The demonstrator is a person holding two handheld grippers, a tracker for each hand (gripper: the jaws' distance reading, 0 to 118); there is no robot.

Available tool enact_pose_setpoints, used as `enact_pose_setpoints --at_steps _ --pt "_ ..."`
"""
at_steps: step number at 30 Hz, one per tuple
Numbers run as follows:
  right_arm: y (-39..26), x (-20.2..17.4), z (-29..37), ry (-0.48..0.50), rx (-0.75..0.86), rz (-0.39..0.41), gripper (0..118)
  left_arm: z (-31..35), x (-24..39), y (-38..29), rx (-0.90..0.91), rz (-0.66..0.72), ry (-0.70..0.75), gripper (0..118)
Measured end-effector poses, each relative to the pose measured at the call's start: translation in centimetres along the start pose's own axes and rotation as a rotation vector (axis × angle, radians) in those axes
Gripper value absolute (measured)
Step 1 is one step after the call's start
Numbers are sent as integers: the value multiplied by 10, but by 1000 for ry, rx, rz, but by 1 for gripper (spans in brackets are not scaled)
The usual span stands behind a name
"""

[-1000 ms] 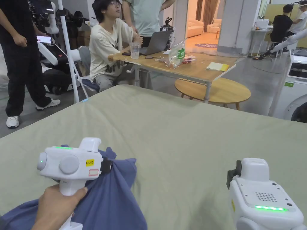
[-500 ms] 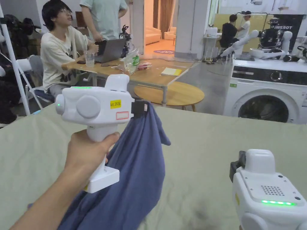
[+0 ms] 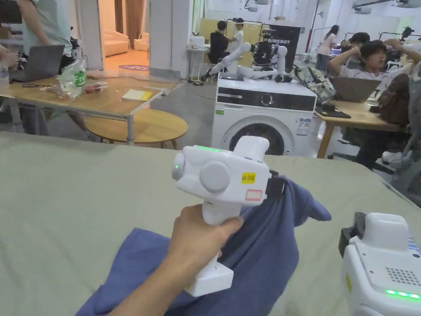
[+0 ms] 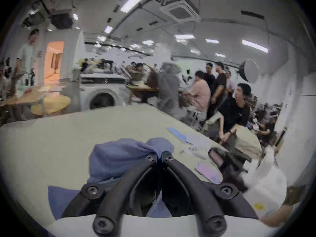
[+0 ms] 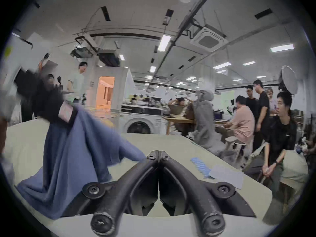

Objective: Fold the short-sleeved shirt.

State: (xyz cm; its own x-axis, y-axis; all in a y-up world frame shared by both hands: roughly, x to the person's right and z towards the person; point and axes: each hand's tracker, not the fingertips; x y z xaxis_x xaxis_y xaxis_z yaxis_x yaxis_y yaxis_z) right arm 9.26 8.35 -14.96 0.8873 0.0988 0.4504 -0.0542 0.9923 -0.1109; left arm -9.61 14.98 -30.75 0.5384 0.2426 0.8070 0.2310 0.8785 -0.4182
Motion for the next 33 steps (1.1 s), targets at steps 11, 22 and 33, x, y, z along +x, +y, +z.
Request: enact_pose_setpoints --at_steps 11,22,33 --pt "-27 22 -4 -39 -102 -53 0 -30 -12 -101 -153 148 12 57" --pt "-22 -40 -4 119 -105 -55 0 88 -77 -130 95 220 238 3" --pt "-13 -88 -17 220 -129 -44 0 137 -186 -138 18 408 458 0"
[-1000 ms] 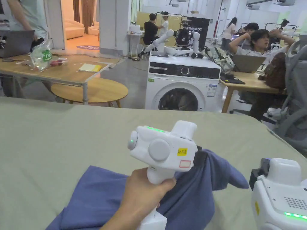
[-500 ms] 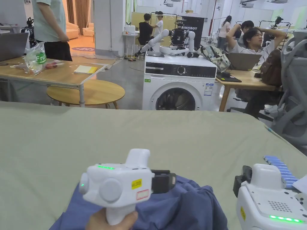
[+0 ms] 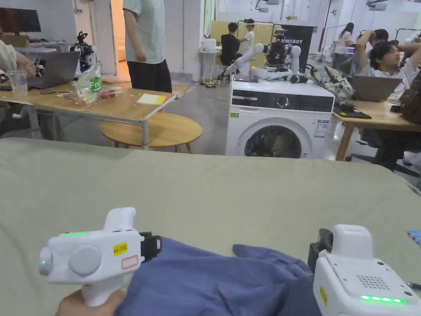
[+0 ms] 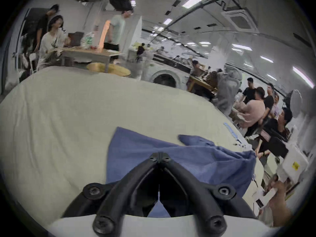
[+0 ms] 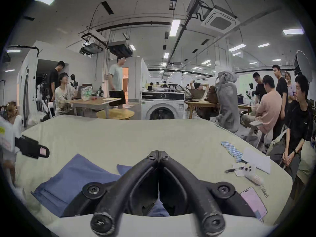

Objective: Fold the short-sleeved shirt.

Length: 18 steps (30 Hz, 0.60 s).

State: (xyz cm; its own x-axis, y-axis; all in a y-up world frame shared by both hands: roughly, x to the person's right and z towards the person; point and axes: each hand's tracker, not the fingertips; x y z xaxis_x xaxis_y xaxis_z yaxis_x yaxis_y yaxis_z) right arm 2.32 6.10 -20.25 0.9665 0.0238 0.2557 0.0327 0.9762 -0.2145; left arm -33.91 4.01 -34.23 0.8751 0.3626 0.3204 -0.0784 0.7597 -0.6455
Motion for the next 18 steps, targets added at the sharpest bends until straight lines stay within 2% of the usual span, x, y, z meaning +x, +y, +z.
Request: enact_pose_setpoints --at_steps 7,8,10,11,15,17,18 --pt "8 -7 -18 12 -35 14 0 -75 -44 68 -196 17 71 0" --pt "8 -7 -21 12 -43 15 0 -89 -48 75 -232 24 88 3" --pt "8 -7 -28 19 -65 17 0 -112 -49 79 -278 32 99 51" --pt "8 -7 -31 21 -78 17 0 -127 -51 80 -297 16 127 63" --pt "4 -5 -42 19 -114 9 0 -181 -54 66 -409 -27 220 66" --pt "3 -3 -46 16 -134 7 0 -205 -57 53 -497 -47 196 65" --pt "3 0 -47 16 -145 5 0 -210 -52 46 -518 -100 232 65"
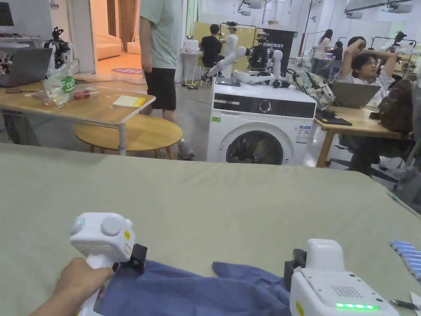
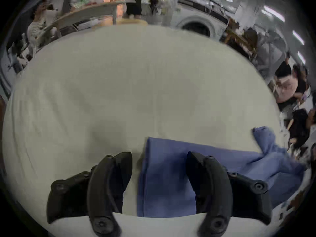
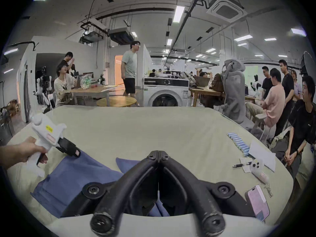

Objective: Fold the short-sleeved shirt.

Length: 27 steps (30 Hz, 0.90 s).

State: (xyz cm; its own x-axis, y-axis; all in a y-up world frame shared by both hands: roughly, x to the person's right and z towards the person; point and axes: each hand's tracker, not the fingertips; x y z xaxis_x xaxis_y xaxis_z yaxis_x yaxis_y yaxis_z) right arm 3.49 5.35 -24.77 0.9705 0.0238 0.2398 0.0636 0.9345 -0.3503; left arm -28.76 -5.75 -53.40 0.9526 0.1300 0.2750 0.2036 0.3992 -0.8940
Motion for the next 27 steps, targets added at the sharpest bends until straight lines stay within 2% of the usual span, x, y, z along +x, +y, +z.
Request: enact_pose_setpoints --at_steps 2,5,8,9,14,16,17,18,19,20,21,27 --pt "0 6 -2 -1 -16 -1 0 12 14 -4 114 -65 61 61" --pt "4 17 -7 -21 -52 -29 0 23 23 -17 129 -151 3 0" --pt "18 31 -19 -9 -125 -80 0 35 15 -27 157 -97 -81 0" --pt "24 36 -25 -3 -149 -74 0 43 13 -34 192 -80 -96 0" --pt "46 50 -65 -9 -254 56 0 85 -1 -65 320 -17 -135 0" --pt "48 56 -88 6 -333 76 12 100 -7 -77 353 1 -156 0" --pt "48 58 -103 1 -399 94 26 108 -9 -86 368 14 -148 0" --pt "43 60 -118 2 -449 86 49 115 -11 -95 382 19 -158 0" --pt "37 60 -130 -7 -490 99 63 120 -13 -102 404 37 -160 0" --pt "30 60 -143 -6 -523 134 68 123 -16 -106 408 47 -166 0" --pt "23 61 -155 1 -550 152 68 126 -18 -112 404 59 -168 0" --pt "-31 69 -203 81 -777 14 67 124 -21 -123 383 59 -146 0"
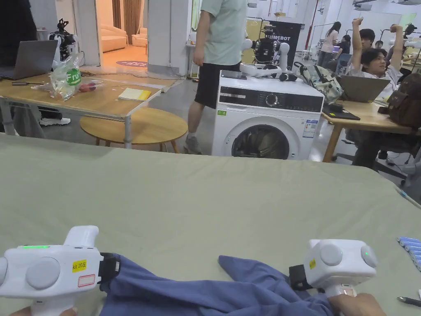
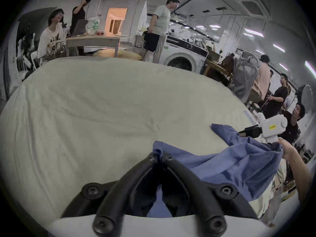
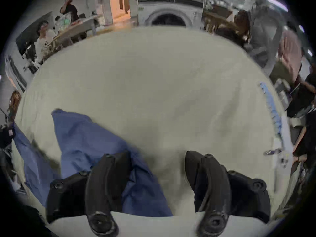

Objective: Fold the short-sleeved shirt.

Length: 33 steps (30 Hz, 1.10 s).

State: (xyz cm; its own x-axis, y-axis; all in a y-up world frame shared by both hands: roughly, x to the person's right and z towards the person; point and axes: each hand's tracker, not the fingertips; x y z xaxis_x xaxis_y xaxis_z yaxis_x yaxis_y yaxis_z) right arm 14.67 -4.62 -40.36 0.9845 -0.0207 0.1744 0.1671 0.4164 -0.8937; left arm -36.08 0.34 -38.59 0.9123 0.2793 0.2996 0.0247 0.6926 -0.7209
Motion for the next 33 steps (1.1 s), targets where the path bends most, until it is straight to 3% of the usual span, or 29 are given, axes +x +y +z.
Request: enact_pose_setpoints --at_steps 2,4,9,14,17,22,26,33 --pt "-4 -2 6 -21 75 -6 66 -1 0 0 -4 1 0 0" --pt "-6 -8 9 -42 69 8 54 -1 1 0 -8 -7 6 0" --pt "-12 -21 18 -1 84 62 0 -3 8 3 -6 -11 2 0" --pt "-21 -24 19 1 109 69 0 4 16 5 7 -15 -9 0" --pt "-25 -14 35 38 192 -1 0 15 17 11 29 -16 -13 0" --pt "-23 -3 92 -13 373 10 0 40 14 33 94 -27 -8 0" --pt "-17 10 143 -29 494 -40 0 66 9 58 164 -35 11 0" --pt "-6 21 220 -91 639 -33 0 121 -2 108 243 -50 74 0"
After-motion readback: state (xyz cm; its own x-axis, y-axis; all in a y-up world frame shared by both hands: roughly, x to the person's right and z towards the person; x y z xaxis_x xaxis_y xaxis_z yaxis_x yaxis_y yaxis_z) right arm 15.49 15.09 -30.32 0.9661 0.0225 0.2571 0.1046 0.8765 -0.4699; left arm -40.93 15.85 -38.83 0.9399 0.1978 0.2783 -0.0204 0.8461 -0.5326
